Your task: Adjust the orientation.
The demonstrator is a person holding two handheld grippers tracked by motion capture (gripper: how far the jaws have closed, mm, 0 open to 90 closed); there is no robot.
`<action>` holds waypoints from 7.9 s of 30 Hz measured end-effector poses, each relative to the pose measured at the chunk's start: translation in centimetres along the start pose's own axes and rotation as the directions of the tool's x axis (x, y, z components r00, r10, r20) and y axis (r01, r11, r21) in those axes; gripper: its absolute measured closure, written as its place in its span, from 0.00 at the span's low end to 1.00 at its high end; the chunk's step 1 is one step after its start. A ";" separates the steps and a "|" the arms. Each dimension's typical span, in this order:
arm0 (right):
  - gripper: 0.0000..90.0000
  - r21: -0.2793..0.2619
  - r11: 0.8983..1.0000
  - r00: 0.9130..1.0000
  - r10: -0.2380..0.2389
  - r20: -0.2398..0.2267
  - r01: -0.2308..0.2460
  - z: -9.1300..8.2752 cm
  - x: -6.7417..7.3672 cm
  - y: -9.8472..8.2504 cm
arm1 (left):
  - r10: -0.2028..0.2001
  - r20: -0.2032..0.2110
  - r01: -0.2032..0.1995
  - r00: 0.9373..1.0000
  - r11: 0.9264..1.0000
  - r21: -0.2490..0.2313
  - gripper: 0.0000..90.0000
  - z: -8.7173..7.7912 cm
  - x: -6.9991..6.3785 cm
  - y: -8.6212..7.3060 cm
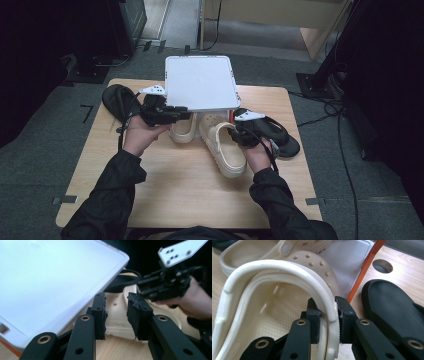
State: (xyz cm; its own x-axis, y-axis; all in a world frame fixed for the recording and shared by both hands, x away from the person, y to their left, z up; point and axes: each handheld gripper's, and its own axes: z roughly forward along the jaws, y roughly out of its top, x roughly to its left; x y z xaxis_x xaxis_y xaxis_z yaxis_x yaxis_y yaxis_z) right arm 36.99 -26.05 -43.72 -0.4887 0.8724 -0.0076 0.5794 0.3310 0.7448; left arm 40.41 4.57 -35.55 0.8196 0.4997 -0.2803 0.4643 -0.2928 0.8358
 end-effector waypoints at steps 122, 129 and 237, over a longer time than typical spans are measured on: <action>0.81 0.060 0.994 0.929 -0.064 -0.365 0.092 -3.3 6.1 -10.7 | -0.044 -0.074 0.043 0.996 0.999 -0.012 0.88 1.1 4.5 0.0; 0.85 0.031 0.992 0.937 -0.109 -0.332 0.126 -2.9 6.1 -9.6 | -0.051 -0.071 0.050 0.996 0.999 -0.013 0.89 1.1 4.5 0.0; 0.93 -0.001 0.998 0.966 -0.061 -0.250 0.062 2.2 4.1 -3.3 | -0.069 -0.074 0.068 0.995 0.997 -0.025 0.92 1.1 4.7 -0.1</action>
State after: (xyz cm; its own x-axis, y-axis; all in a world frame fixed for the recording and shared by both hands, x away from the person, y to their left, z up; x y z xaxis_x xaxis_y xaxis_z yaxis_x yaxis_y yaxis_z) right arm 34.50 -22.82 -47.66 -0.6706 0.7329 0.1144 0.5472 0.3845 0.7435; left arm 44.54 6.03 -37.48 0.7582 0.5781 -0.3016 0.5103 -0.2380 0.8264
